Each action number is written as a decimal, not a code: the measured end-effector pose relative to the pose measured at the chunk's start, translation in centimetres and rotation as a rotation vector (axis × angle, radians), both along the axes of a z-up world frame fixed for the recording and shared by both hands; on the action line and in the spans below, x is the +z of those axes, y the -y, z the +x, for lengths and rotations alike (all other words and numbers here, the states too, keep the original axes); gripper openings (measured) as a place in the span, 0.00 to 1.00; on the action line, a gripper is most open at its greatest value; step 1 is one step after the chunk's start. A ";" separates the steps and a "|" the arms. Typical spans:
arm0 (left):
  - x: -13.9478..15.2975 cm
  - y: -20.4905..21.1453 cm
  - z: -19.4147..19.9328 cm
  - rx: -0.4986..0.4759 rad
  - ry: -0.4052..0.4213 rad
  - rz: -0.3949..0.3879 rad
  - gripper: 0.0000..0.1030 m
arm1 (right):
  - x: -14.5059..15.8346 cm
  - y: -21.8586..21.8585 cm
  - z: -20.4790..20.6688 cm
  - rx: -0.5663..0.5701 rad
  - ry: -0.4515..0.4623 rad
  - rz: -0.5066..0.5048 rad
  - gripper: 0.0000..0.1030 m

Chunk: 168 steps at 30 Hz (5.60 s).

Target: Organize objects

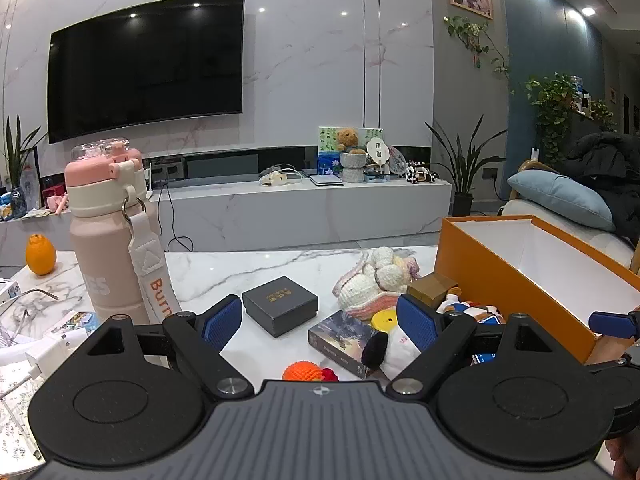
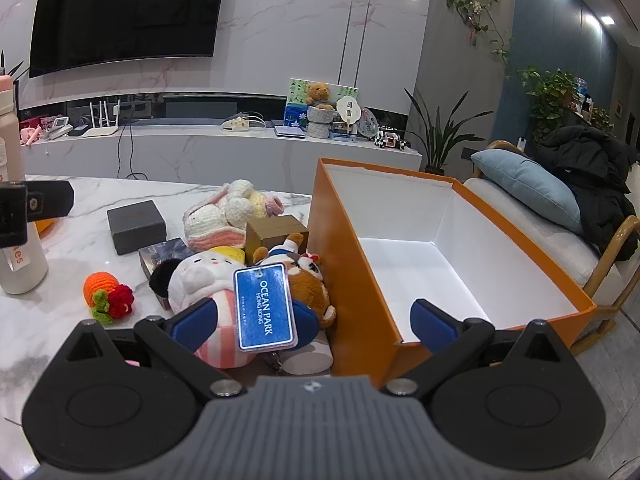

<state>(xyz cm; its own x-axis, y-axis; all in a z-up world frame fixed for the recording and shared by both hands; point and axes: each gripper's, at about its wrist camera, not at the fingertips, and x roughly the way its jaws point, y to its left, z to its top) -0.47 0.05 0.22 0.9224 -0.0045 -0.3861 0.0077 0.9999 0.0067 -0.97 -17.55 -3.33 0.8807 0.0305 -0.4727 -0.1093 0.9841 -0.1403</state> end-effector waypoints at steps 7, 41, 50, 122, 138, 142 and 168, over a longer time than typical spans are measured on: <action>-0.1 -0.3 0.3 0.007 -0.008 -0.006 0.97 | -0.1 -0.1 0.0 0.003 0.001 -0.008 0.99; 0.5 -4.0 1.5 0.020 0.018 -0.011 0.97 | 0.7 -3.6 10.7 0.327 -0.415 -0.088 0.97; 0.9 -5.0 1.6 0.033 0.012 -0.043 0.97 | -0.6 -7.0 14.7 0.220 -0.645 -0.273 0.99; -7.2 -3.7 14.0 -0.108 -0.785 -0.443 0.75 | -2.6 -3.4 19.1 -0.083 -0.824 0.208 0.87; -4.1 -3.7 11.6 -0.140 -0.684 -0.392 0.66 | 0.0 -4.4 16.2 0.037 -0.759 0.146 0.57; -1.7 -4.3 9.3 -0.152 -0.610 -0.389 0.66 | 2.1 -3.7 14.8 0.080 -0.739 0.224 0.57; 0.3 -1.4 0.7 -0.251 -0.279 -0.329 0.67 | 6.8 6.2 -0.9 0.130 -0.365 0.486 0.58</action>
<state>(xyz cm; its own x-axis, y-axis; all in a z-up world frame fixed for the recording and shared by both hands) 0.26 1.40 0.56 0.7389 -0.3763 -0.5590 0.2048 0.9157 -0.3458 -1.88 -23.79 3.51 0.6396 0.4144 -0.6475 -0.1892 0.9012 0.3898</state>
